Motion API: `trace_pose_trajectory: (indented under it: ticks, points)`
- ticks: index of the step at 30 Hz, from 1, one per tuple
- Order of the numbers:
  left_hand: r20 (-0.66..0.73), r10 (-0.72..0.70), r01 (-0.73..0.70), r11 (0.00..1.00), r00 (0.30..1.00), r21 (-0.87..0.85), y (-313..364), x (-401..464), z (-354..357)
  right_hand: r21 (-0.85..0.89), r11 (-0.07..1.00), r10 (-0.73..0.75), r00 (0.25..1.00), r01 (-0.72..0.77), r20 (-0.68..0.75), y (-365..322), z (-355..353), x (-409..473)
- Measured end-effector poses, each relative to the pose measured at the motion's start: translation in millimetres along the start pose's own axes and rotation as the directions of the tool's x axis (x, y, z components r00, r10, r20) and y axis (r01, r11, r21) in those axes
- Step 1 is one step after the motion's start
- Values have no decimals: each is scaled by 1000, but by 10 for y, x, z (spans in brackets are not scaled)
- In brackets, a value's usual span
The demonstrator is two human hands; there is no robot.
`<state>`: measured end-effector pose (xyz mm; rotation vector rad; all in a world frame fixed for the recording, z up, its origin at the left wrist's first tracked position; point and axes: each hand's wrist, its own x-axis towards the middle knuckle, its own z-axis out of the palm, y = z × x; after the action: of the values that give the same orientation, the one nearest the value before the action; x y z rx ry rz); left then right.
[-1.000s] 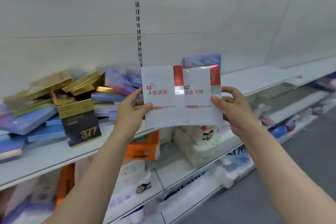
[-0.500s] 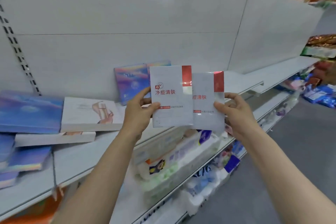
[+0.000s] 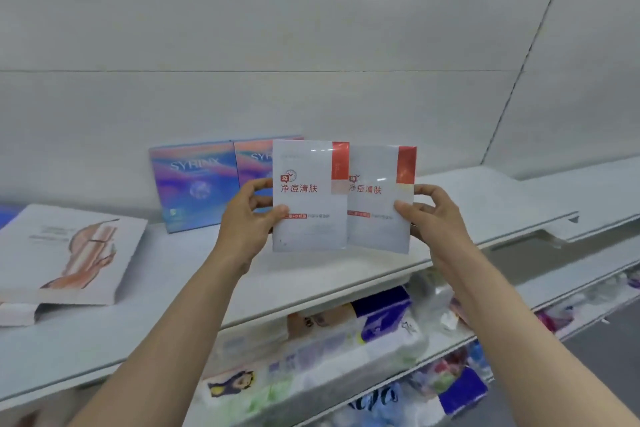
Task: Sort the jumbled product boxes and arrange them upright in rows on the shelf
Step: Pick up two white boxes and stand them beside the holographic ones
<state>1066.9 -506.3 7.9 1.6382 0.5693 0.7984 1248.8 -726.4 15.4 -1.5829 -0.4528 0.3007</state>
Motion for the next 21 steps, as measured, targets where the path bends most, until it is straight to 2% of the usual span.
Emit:
trace_pose_trajectory:
  ticks: [3,8,14,21]
  points:
    - [-138,-30,32,999,990,10,-33,45,191,-2,1000,-3,991,4,137,91,-123,510]
    - [-337,-88,95,996,937,2,-29,8,482,-24,1000,19,974,-14,227,244,-290,1211]
    - [-470,-112,146,989,876,35,-51,-67,639,-18,999,37,940,-32,340,412,-132,1746]
    - [-512,-89,125,991,854,36,-117,87,587,46,998,23,916,-45,400,527,257,2057]
